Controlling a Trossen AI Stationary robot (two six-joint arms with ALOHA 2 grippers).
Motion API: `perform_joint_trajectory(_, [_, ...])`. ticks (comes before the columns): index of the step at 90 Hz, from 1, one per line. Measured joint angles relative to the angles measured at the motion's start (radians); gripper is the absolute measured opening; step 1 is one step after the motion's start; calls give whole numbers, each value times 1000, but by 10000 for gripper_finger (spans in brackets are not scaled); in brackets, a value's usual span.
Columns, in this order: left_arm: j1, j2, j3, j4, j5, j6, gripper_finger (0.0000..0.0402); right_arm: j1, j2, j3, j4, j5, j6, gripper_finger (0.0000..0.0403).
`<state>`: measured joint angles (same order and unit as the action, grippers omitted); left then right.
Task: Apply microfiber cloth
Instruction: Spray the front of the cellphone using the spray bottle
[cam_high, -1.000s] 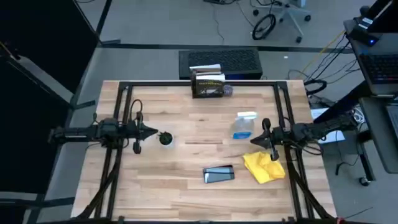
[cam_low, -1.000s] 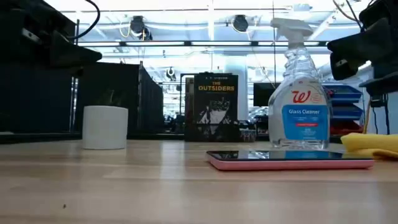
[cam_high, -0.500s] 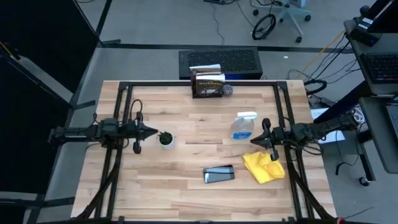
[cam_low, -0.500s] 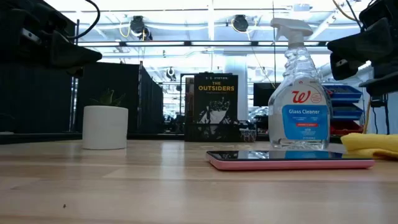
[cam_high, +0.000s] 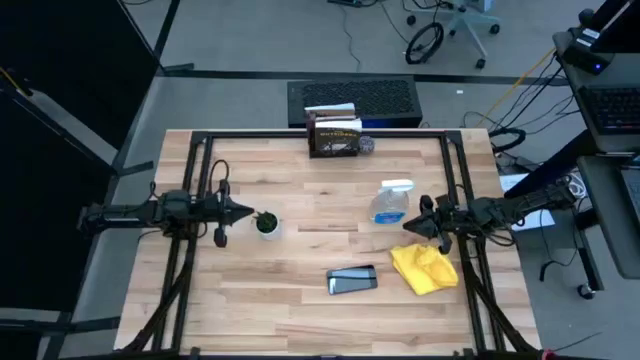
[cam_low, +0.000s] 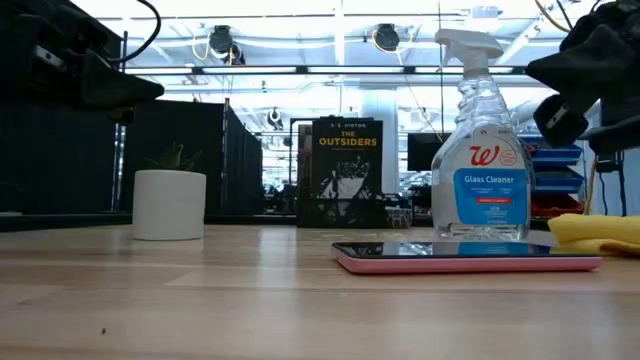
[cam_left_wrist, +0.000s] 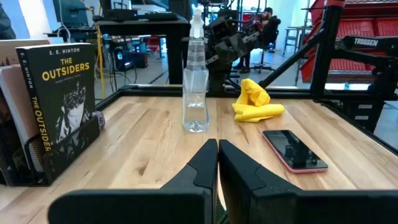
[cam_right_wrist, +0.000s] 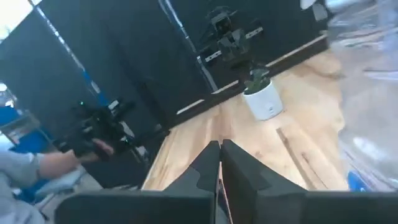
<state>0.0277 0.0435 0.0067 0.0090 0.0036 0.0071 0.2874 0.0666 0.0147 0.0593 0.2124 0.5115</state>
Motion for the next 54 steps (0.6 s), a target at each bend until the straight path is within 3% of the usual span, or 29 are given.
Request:
perform_joint_trajectory(18, [0,0,0,14,0,0,0,0,0,0,0,5,-86,0])
perform_joint_trajectory(32, [0,0,0,18,0,0,0,0,1,0,13,64,-44,0])
perform_joint_trajectory(54, [0,0,0,46,-1,-36,0,41,107,23,294,28,-102,0])
